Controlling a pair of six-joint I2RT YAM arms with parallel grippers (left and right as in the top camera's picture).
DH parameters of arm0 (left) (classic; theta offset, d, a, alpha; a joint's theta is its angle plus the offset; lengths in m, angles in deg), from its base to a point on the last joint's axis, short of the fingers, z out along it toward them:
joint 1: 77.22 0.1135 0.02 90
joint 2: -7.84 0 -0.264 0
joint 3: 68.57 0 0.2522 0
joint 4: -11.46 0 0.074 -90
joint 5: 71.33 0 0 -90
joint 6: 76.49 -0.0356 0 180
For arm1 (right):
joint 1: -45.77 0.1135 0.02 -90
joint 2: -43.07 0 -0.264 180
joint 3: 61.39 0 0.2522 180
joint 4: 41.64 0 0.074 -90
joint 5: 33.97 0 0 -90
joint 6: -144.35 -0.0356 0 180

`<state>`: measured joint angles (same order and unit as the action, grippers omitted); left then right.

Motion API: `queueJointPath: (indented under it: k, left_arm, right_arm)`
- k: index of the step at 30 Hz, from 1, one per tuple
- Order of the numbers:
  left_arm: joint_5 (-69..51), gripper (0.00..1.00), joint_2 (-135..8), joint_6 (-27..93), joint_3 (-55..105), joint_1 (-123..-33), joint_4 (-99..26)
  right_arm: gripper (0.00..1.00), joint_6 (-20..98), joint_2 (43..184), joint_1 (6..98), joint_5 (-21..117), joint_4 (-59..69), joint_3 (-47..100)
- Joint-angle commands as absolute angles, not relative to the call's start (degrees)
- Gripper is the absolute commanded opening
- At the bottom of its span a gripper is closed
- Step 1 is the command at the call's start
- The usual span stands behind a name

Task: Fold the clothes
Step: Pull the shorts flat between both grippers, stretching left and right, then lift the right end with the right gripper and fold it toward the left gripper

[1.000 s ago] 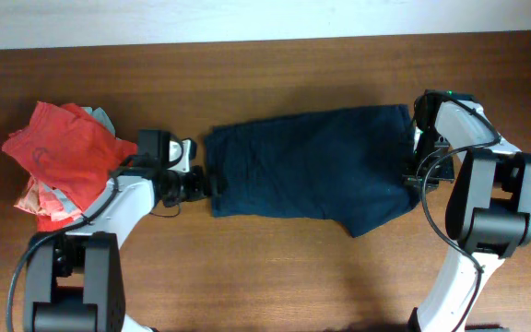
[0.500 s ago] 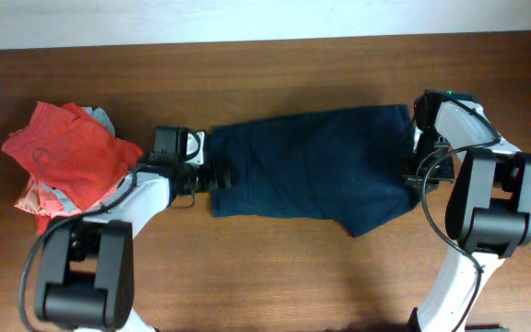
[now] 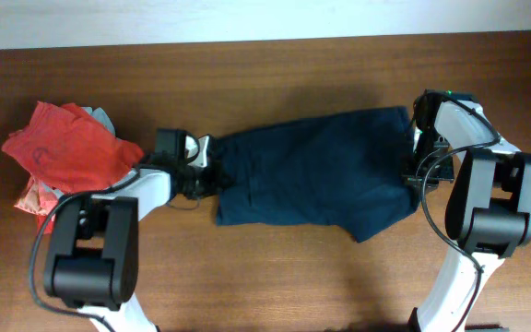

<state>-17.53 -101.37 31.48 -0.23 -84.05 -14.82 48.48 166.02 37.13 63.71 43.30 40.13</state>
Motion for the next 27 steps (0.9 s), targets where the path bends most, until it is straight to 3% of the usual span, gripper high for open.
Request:
queueJointPath:
  k: [1,4,9,11,15,17,21,24,27]
  left_arm:
    - [-14.39,0.01,-94.90,29.04,-1.84,-80.37,-19.04]
    - [-10.30,0.01,-88.83,26.46,-1.84,-78.23,-23.80]
    - [-5.29,0.00,-81.26,22.43,-1.84,-76.96,-28.78]
    - [-3.89,0.00,-78.86,21.47,-1.84,-76.92,-30.55]
    - [-3.28,0.00,-76.37,19.96,-1.84,-76.94,-32.59]
    - [-2.89,0.00,-76.02,19.53,-1.84,-76.92,-33.11]
    - [-2.87,0.01,-76.02,18.57,-1.62,-76.92,-33.26]
    - [-2.87,0.01,-76.02,18.57,-0.40,-76.92,-34.01]
    - [-2.87,0.00,-76.02,18.57,1.96,-76.94,-35.93]
  right_arm:
    - [0.10,47.87,166.35,37.50,63.91,43.30,39.70]
    - [0.18,47.87,164.82,37.50,63.26,43.23,39.81]
    - [0.49,47.89,160.06,37.50,62.43,43.38,41.47]
    - [0.53,48.17,157.63,37.50,62.08,43.56,42.41]
    - [0.50,51.21,153.35,37.61,57.05,43.43,43.78]
    - [0.44,54.25,151.49,37.87,51.10,42.97,43.89]
    - [0.19,62.36,149.96,39.84,37.75,42.84,43.89]
    - [0.11,65.02,150.27,42.86,32.70,41.92,43.22]
    - [0.11,63.47,150.27,46.33,29.73,37.61,40.99]
